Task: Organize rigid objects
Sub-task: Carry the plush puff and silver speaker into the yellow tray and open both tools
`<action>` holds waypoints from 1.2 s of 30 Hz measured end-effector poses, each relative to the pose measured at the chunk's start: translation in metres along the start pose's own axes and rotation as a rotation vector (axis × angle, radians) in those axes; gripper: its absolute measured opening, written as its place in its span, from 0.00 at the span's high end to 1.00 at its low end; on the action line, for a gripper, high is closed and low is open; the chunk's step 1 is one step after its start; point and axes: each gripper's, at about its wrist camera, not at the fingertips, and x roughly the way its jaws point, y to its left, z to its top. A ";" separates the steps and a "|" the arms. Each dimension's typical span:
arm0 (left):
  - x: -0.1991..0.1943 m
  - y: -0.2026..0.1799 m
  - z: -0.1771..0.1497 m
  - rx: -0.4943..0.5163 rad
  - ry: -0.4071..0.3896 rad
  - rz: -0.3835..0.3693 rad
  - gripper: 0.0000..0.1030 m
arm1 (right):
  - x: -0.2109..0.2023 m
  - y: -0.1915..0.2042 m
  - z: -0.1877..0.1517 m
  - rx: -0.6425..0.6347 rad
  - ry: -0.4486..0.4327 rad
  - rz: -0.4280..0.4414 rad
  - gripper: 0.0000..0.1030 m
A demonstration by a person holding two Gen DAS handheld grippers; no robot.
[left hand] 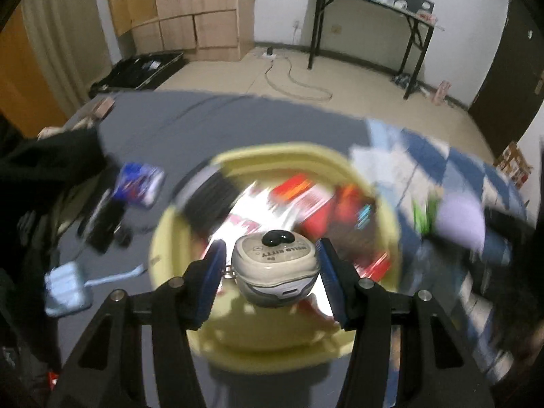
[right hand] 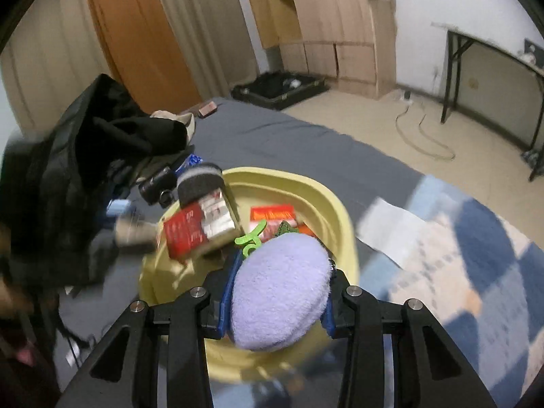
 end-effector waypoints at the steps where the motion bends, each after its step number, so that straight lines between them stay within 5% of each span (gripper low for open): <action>1: 0.003 0.009 -0.009 0.005 0.015 -0.007 0.46 | 0.013 0.001 0.011 0.003 0.024 0.000 0.62; 9: 0.051 0.028 -0.048 0.031 0.097 -0.078 0.46 | 0.107 0.001 0.058 0.039 0.168 -0.010 0.62; 17: 0.080 0.029 -0.056 0.009 0.104 -0.127 0.45 | 0.129 -0.005 0.064 0.052 0.178 -0.014 0.49; 21: 0.076 0.031 -0.052 -0.013 0.072 -0.116 0.40 | 0.100 -0.006 0.060 0.060 0.091 0.002 0.20; 23: 0.067 0.033 -0.050 -0.031 0.050 -0.129 0.24 | 0.078 -0.011 0.056 0.074 0.053 0.010 0.13; 29: 0.036 0.023 -0.038 -0.044 0.000 -0.129 0.01 | 0.012 -0.027 0.043 0.067 -0.069 0.003 0.00; 36: -0.018 -0.007 -0.010 -0.054 -0.058 -0.114 0.00 | -0.055 -0.057 0.009 0.033 -0.123 -0.072 0.00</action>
